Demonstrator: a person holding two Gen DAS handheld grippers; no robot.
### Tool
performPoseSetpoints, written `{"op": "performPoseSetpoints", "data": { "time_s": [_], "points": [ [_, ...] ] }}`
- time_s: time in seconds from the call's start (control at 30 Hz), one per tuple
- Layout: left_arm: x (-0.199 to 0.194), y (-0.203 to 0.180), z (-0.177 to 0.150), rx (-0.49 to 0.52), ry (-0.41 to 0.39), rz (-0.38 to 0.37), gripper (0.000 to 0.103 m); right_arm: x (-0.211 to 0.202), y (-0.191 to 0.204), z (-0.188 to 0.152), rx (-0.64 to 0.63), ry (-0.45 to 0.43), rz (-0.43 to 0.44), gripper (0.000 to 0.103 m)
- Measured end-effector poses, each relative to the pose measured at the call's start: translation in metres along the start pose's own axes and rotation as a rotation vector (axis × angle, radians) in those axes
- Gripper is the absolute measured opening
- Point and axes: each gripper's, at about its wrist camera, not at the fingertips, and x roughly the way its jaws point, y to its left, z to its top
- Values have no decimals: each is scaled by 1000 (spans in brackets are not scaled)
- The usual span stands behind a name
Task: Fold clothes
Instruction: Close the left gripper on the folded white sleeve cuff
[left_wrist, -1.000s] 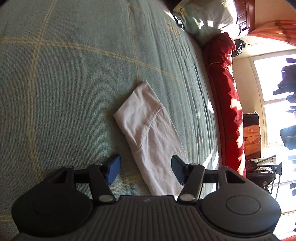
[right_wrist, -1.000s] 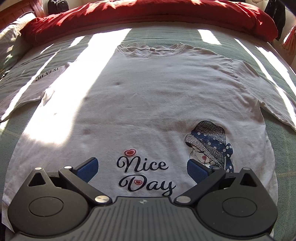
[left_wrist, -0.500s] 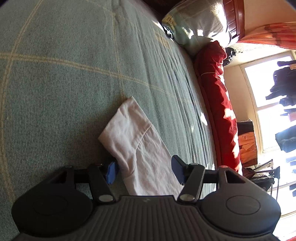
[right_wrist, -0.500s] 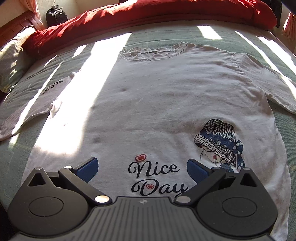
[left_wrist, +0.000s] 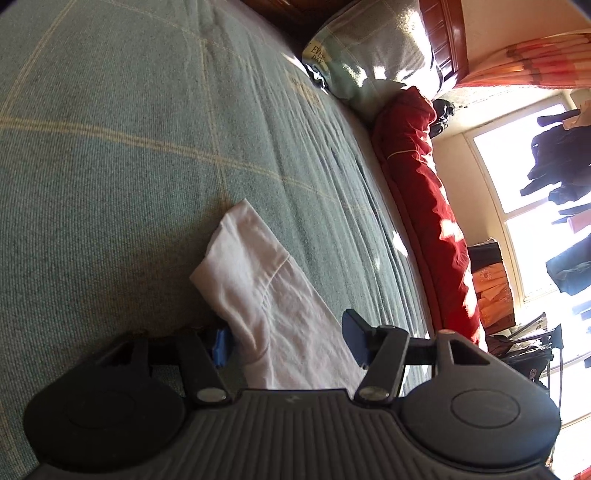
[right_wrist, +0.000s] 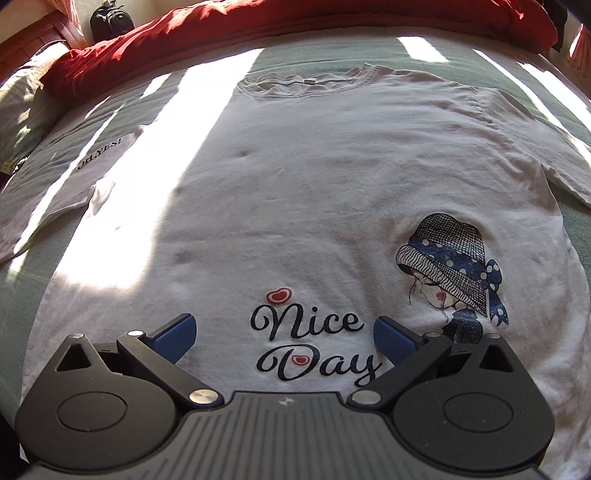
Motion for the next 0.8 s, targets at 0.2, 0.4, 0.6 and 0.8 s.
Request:
{"op": "performPoseSetpoints", "data": {
  "time_s": [0.2, 0.4, 0.6, 0.8],
  "points": [
    [5, -5, 2, 21, -10, 40, 45, 3, 4, -3, -25, -14, -28, 103],
    [8, -22, -1, 147, -7, 210, 14, 2, 5, -5, -16, -31, -34, 103],
    [6, -51, -6, 267, 3, 310, 11, -6, 7, -4, -34, -29, -38, 103],
    [-5, -85, -11, 373, 2, 353, 10, -31, -1, -3, -33, -93, -34, 103]
  ]
}}
